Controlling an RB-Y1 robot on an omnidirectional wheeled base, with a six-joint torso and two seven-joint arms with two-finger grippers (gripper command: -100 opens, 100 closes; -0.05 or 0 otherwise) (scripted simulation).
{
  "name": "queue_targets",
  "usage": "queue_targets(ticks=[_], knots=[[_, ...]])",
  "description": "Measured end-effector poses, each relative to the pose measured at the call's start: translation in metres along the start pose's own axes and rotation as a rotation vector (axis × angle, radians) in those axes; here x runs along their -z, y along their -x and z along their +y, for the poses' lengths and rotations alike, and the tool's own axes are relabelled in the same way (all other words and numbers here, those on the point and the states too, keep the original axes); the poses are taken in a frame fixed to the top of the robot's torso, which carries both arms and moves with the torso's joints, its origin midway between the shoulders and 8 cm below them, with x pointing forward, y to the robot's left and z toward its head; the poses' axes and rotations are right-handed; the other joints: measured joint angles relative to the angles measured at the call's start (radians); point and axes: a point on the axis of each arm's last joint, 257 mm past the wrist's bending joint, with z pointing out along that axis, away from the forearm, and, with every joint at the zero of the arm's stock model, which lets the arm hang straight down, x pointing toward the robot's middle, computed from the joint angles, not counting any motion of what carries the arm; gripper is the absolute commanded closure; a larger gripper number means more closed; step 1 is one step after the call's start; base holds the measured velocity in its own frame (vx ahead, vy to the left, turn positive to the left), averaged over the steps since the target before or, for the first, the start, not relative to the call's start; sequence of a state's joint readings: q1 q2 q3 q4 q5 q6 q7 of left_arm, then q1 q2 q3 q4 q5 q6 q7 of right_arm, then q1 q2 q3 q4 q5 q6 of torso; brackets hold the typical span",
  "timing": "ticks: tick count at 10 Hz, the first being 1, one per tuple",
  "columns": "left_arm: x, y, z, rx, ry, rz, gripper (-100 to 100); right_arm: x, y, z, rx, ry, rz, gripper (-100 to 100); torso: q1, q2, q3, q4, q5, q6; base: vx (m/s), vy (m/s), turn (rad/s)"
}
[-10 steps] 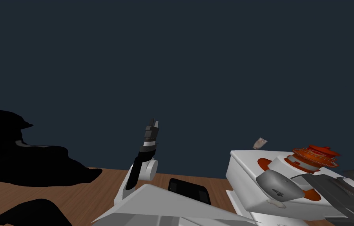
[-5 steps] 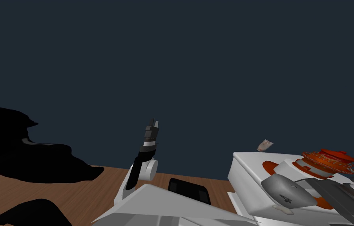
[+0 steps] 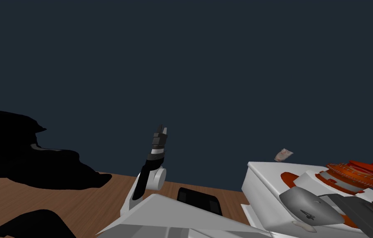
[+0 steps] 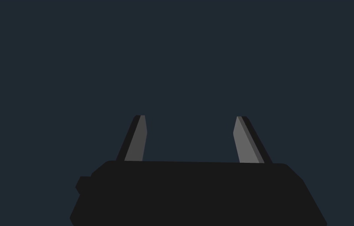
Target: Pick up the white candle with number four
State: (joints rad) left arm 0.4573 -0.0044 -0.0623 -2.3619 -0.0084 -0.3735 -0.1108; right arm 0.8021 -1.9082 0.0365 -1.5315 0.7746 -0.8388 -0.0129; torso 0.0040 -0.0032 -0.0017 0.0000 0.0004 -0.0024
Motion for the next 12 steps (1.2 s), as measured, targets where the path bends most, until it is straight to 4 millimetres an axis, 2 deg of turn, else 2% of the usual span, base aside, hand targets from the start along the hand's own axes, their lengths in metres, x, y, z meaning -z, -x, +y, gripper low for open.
queue_targets(ticks=[1, 2, 6, 8, 12], knots=[[0.000, 0.000, 0.000, 0.000, 0.000, 0.000, 0, -0.001, -0.002, -0.001, 0.015, -0.005, 0.006, -100, 0.000, 0.000, 0.000, 0.000, 0.000, 0.000, 0.000, 0.000, 0.000], [0.000, 0.000, 0.000, 0.000, 0.000, 0.000, 0, -0.001, -0.003, -0.001, 0.015, -0.004, 0.008, 100, 0.000, 0.000, 0.000, 0.000, 0.000, 0.000, 0.000, 0.000, 0.000], [0.000, 0.000, 0.000, 0.000, 0.000, 0.000, 0, -0.001, -0.002, -0.001, 0.015, -0.004, 0.007, 100, 0.000, 0.000, 0.000, 0.000, 0.000, 0.000, 0.000, 0.000, 0.000], [0.000, 0.000, 0.000, 0.000, 0.000, 0.000, 0, -0.001, -0.002, -0.001, 0.015, -0.004, 0.007, -100, 0.000, 0.000, 0.000, 0.000, 0.000, 0.000, -0.036, -0.028, -0.001], [0.000, 0.000, 0.000, 0.000, 0.000, 0.000, 0, -0.009, 0.010, 0.021, 0.049, 0.055, -0.012, -100, -0.004, 0.005, 0.003, 0.001, -0.001, 0.000, -0.089, -0.078, 0.019]])
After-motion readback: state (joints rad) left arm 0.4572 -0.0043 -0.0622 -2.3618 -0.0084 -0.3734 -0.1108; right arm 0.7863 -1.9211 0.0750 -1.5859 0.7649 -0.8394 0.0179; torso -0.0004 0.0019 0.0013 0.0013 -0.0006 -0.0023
